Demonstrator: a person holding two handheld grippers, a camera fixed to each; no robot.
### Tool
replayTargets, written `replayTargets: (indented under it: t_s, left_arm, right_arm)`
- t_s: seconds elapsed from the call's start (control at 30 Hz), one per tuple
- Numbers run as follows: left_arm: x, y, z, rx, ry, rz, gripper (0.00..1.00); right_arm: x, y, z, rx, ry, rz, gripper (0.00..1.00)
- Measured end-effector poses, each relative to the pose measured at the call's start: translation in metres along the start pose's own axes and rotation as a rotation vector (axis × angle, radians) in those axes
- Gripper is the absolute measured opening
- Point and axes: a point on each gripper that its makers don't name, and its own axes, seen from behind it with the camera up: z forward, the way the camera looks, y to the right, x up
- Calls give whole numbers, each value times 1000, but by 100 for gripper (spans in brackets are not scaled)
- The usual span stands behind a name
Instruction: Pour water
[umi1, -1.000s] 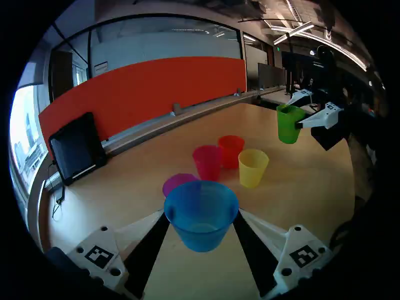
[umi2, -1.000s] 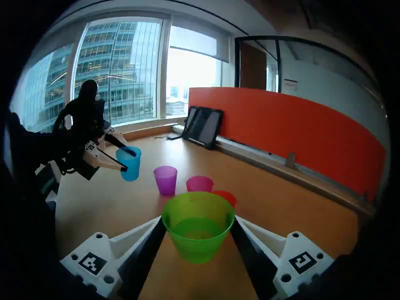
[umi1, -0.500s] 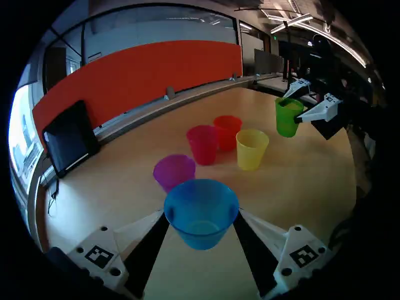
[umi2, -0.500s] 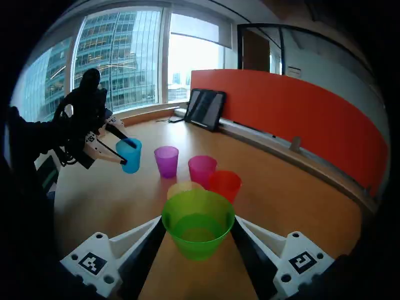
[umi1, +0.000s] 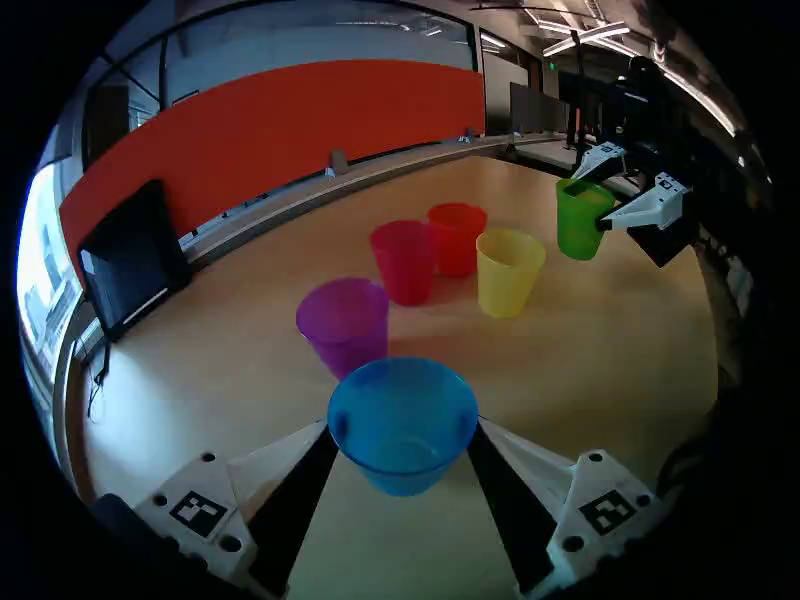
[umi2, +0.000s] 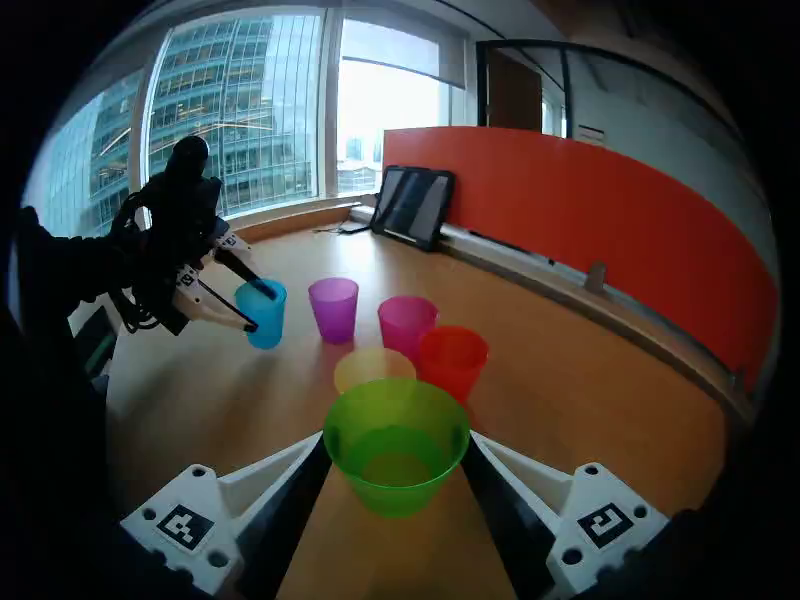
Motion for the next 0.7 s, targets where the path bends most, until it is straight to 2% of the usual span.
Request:
replayTargets:
  t_s: [0.47, 0.7]
  left_arm:
    - [-10, 2, 7, -8, -18, -6, 86]
    - [-16, 0, 4, -3, -30, -7, 86]
  right_arm:
    - [-5, 2, 1, -9, -10, -2, 91]
    - [-7, 2, 2, -12, -12, -3, 91]
